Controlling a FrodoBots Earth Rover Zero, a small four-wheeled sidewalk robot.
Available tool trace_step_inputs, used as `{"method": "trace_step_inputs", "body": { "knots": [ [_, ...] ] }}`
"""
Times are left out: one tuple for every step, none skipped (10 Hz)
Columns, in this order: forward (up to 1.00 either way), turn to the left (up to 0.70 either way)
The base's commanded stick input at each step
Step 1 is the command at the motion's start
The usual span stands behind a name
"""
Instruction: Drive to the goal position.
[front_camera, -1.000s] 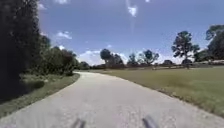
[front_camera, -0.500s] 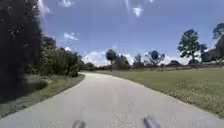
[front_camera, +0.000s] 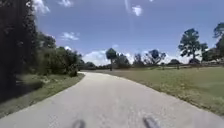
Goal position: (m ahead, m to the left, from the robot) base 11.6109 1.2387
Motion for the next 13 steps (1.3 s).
{"method": "trace_step_inputs", "body": {
  "knots": [
    [0.50, 0.00],
    [0.50, 0.00],
    [0.50, 0.00],
    [0.50, 0.00],
    [0.50, 0.00],
    [0.50, 0.00],
    [0.50, 0.00],
    [0.50, 0.00],
    [0.50, 0.00],
    [0.50, 0.00],
    [0.50, 0.00],
    [0.50, 0.00],
    [0.50, 0.00]
  ]
}}
